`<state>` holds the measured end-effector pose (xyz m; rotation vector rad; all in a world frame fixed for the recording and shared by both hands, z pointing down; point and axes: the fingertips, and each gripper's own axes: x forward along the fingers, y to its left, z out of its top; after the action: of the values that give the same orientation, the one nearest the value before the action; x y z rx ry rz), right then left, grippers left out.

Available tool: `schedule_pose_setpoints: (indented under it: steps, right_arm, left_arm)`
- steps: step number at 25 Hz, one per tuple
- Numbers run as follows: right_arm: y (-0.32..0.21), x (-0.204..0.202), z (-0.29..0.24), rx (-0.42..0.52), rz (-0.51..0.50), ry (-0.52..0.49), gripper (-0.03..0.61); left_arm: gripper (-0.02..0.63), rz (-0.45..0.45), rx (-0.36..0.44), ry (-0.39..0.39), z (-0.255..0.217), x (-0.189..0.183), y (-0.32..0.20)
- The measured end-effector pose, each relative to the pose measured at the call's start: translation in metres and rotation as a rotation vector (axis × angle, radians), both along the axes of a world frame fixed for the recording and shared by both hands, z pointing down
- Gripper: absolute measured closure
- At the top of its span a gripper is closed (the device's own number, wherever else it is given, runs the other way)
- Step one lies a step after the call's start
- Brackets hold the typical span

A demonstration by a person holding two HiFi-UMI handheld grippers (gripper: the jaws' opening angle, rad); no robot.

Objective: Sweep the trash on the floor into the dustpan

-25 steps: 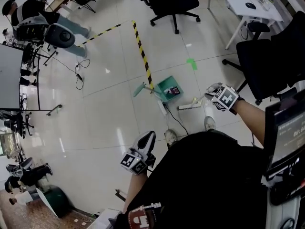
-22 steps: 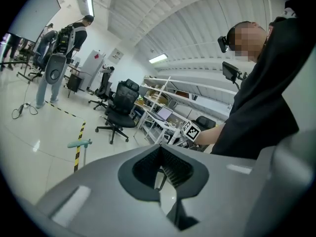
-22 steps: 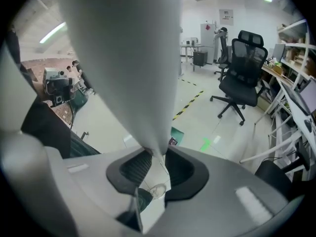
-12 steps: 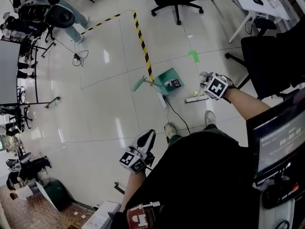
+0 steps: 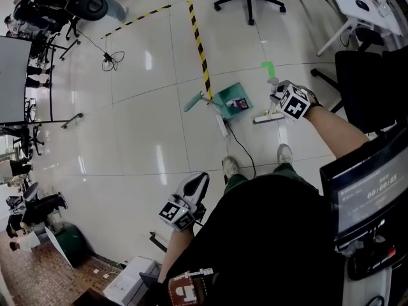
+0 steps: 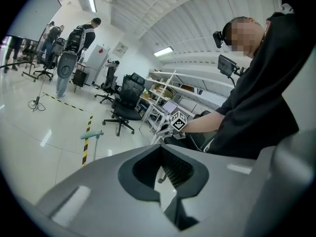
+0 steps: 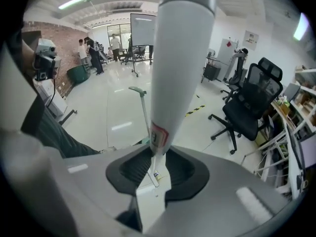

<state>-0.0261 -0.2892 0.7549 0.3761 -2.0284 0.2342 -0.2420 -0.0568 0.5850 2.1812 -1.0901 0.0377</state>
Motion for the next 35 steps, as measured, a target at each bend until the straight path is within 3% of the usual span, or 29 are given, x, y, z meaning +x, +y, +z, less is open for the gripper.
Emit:
schedule_pose_setpoints:
  steps: [4, 10, 15, 23, 27, 35]
  right_arm:
    - [-0.009, -0.008, -0.001, 0.055, -0.05, 0.009, 0.492]
    - [-0.025, 0.008, -0.003, 0.11, -0.015, 0.013, 0.495]
    - [-0.009, 0.037, -0.001, 0.057, 0.02, 0.03, 0.499]
    - [-0.055, 0.137, -0.03, 0.03, 0.419, -0.005, 0.495]
    - [-0.084, 0.174, -0.048, 0.069, 0.606, 0.008, 0.497]
    - [-0.133, 0.197, -0.032, 0.21, 0.82, 0.097, 0.5]
  left_arm:
    - [0.617, 0.012, 0.003, -0.003, 0.001, 0.0, -0.001]
    - [0.617, 0.051, 0.007, -0.048, 0.016, 0.001, 0.002]
    - [0.617, 0.064, 0.014, -0.042, 0.02, 0.005, 0.003]
    - [0.617, 0.05, 0.041, -0.025, 0.02, 0.003, 0.0]
    - [0.617, 0.027, 0.025, -0.004, 0.011, 0.002, -0.002]
    - [0.617, -0.02, -0.015, -0.037, 0.019, -0.026, 0.021]
